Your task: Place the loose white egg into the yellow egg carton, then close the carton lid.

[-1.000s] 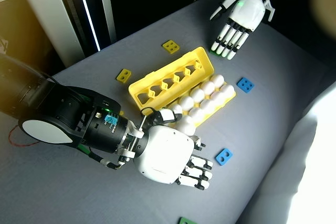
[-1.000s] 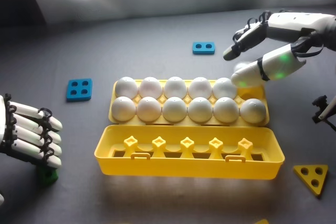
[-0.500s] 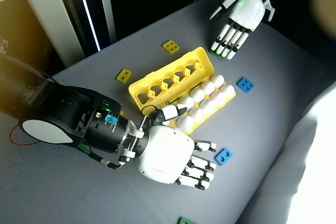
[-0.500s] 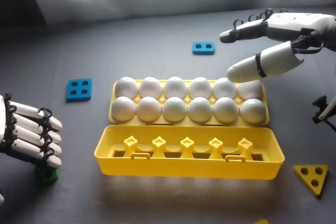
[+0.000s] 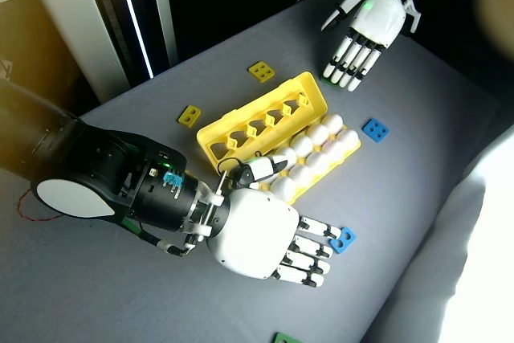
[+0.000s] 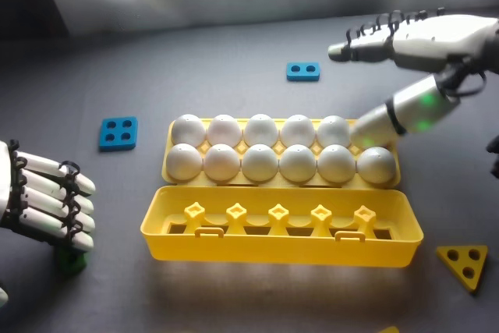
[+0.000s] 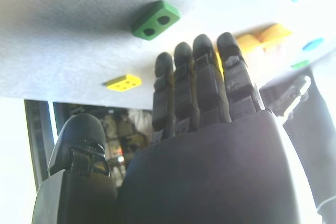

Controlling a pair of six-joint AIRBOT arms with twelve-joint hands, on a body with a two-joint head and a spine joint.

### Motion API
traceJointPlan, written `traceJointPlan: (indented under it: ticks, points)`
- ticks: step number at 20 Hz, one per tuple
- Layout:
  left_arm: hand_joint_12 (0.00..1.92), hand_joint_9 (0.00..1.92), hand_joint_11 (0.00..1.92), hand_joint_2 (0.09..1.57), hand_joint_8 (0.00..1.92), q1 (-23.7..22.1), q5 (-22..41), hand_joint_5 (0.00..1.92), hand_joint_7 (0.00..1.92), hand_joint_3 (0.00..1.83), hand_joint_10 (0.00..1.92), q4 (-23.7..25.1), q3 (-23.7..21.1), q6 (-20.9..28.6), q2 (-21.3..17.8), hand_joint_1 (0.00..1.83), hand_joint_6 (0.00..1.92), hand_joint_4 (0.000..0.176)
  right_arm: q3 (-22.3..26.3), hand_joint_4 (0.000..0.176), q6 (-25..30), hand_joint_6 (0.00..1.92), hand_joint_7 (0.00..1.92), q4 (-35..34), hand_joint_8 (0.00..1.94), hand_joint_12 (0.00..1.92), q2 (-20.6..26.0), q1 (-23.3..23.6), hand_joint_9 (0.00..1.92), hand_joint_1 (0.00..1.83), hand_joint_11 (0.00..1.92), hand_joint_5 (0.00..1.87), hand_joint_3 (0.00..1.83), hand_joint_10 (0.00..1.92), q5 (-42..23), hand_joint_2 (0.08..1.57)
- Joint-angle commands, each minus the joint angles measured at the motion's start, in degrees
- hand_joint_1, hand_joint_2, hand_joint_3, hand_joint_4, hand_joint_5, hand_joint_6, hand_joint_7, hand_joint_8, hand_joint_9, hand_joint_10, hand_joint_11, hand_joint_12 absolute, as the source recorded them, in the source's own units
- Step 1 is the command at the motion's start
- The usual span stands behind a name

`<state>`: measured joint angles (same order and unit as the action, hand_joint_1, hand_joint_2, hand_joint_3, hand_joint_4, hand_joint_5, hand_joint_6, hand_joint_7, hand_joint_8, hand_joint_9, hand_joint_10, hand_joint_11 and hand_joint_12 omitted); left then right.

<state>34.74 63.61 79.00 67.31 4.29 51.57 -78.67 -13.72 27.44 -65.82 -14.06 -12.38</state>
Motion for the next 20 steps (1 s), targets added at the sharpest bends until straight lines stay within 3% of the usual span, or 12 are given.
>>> traceJointPlan:
  ticks: [1,3,6,8,11,16,20]
  points:
    - [0.25,0.19,0.00,1.28,0.00,-0.2,2.7,0.27,0.24,0.00,0.00,-3.2,0.3,0.0,-0.9,0.00,0.00,0.000,0.7,0.019,1.0,0.02,0.15,2.7,0.01,0.00,1.7,0.4,0.04,0.49,0.00,0.16,0.00,0.01,-6.2,0.82]
    - [0.25,0.20,0.00,1.28,0.00,-0.3,2.7,0.28,0.25,0.00,0.01,-3.2,0.1,0.1,-0.9,0.00,0.01,0.000,2.9,0.000,6.5,0.01,0.12,14.9,0.01,0.00,4.7,0.1,0.03,0.41,0.00,0.13,0.00,0.01,-10.1,0.83]
    - [0.29,0.20,0.00,1.28,0.00,-0.8,2.3,0.27,0.24,0.00,0.00,-4.0,-0.6,2.2,-1.0,0.00,0.00,0.000,5.0,0.000,12.4,0.01,0.16,26.5,0.01,0.01,9.0,-0.7,0.08,0.47,0.02,0.16,0.00,0.01,-16.1,0.82]
    - [0.27,0.20,0.00,1.29,0.00,-2.3,2.4,0.28,0.25,0.00,0.00,-4.9,-2.1,3.2,-1.7,0.00,0.00,0.000,6.0,0.000,17.6,0.00,0.15,32.8,0.00,0.02,12.3,-1.2,0.08,0.40,0.03,0.15,0.00,0.00,-18.8,0.82]
    - [0.28,0.21,0.01,1.28,0.00,-1.9,2.5,0.28,0.25,0.00,0.00,-5.2,-3.4,3.5,-1.5,0.00,0.00,0.000,8.2,0.000,23.8,0.00,0.11,36.3,0.00,0.01,17.4,-1.3,0.05,0.35,0.02,0.08,0.00,0.00,-19.9,0.83]
    - [0.26,0.21,0.00,1.28,0.00,0.4,1.7,0.27,0.25,0.00,0.00,-5.1,-5.5,3.5,-1.2,0.00,0.00,0.000,14.3,0.000,26.5,0.00,0.09,38.9,0.00,0.01,27.2,-3.9,0.05,0.34,0.01,0.06,0.01,0.00,-19.8,0.84]
    - [0.28,0.22,0.01,1.29,0.01,0.5,1.2,0.28,0.26,0.00,0.01,-5.1,-5.8,3.2,-0.3,0.00,0.00,0.000,15.6,0.000,32.0,0.00,0.06,39.0,0.00,0.02,32.0,-6.5,0.03,0.32,0.02,0.05,0.01,0.00,-19.8,0.85]
